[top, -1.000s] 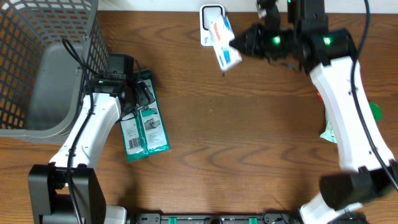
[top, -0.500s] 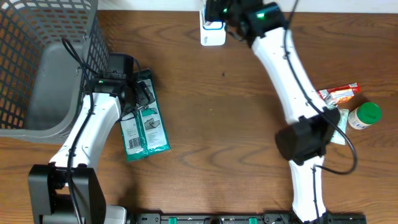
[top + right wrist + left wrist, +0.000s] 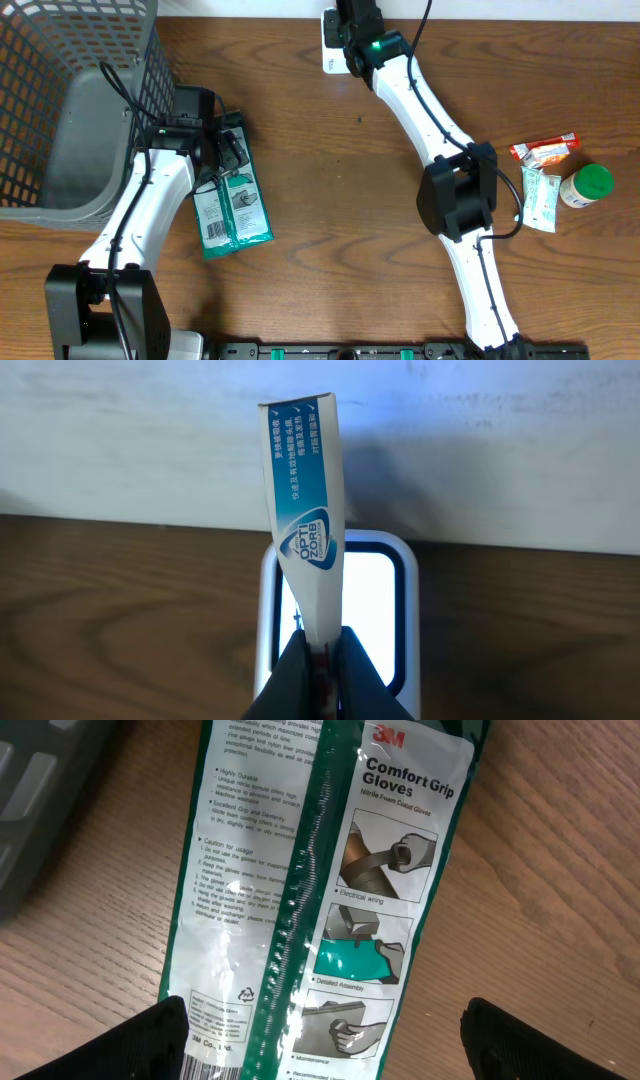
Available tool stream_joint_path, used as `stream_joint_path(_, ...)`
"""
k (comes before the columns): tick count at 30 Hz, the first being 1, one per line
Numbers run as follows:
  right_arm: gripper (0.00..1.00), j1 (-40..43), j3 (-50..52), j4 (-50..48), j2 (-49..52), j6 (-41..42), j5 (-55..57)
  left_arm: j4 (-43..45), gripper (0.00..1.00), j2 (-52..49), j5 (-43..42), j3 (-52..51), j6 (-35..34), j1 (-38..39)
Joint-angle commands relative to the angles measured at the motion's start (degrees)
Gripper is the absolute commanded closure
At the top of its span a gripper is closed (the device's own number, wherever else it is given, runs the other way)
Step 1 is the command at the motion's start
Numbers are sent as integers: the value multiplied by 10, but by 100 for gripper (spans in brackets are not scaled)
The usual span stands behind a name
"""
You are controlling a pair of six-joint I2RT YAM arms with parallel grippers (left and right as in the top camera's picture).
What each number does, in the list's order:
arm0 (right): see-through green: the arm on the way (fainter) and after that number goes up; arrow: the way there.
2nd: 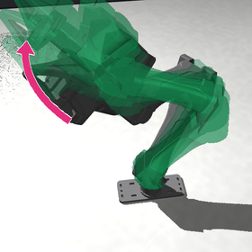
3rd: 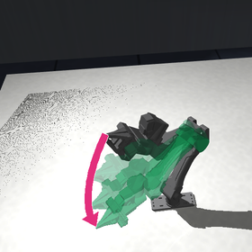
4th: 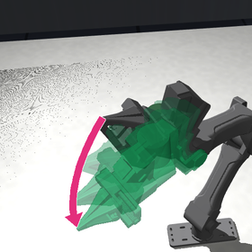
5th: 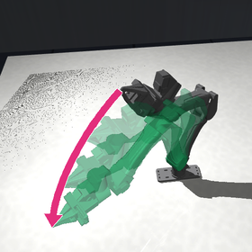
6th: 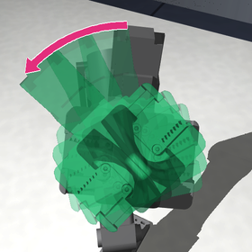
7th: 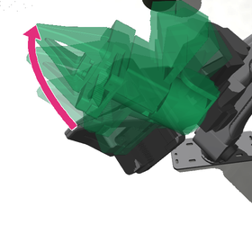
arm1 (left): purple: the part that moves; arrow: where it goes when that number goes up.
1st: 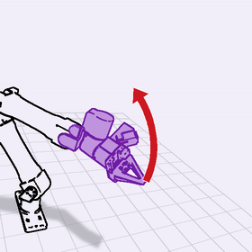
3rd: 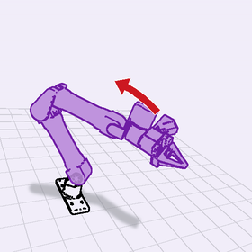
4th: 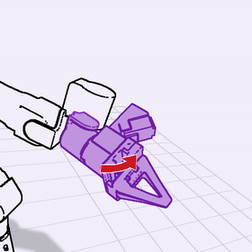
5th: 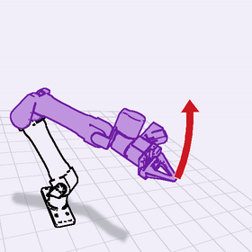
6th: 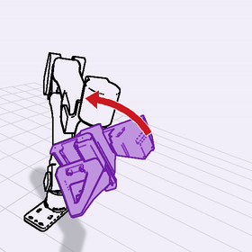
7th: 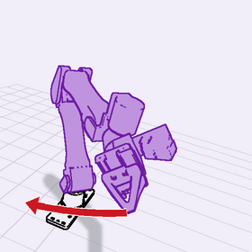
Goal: Scan the item barcode
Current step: 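Hold the Panadol box over the scanner window with the right gripper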
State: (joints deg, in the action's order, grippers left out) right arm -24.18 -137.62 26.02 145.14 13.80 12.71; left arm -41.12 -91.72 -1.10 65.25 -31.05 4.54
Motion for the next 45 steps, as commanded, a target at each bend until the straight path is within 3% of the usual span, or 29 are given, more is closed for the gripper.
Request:
stream_joint_path(1, 96, -1, -10, -33, 22, -15, 37, -2, 12, 4, 7, -5, 3, -3)
stream_joint_path(10, 99, 0, -6, -56, 31, 2, 38, -2, 12, 4, 7, -5, 3, -3)
stream_joint_path(15, 99, 20, 6, -53, 31, 126, 33, -2, 12, 4, 7, -5, 3, -3)
stream_joint_path(40, 98, 9, 59, -94, 33, 69, 3, -2, 12, 4, 7, -5, 3, -3)
stream_joint_path(45, 99, 1, 5, -70, 4, 37, -12, -2, 12, 4, 7, -5, 3, -3)
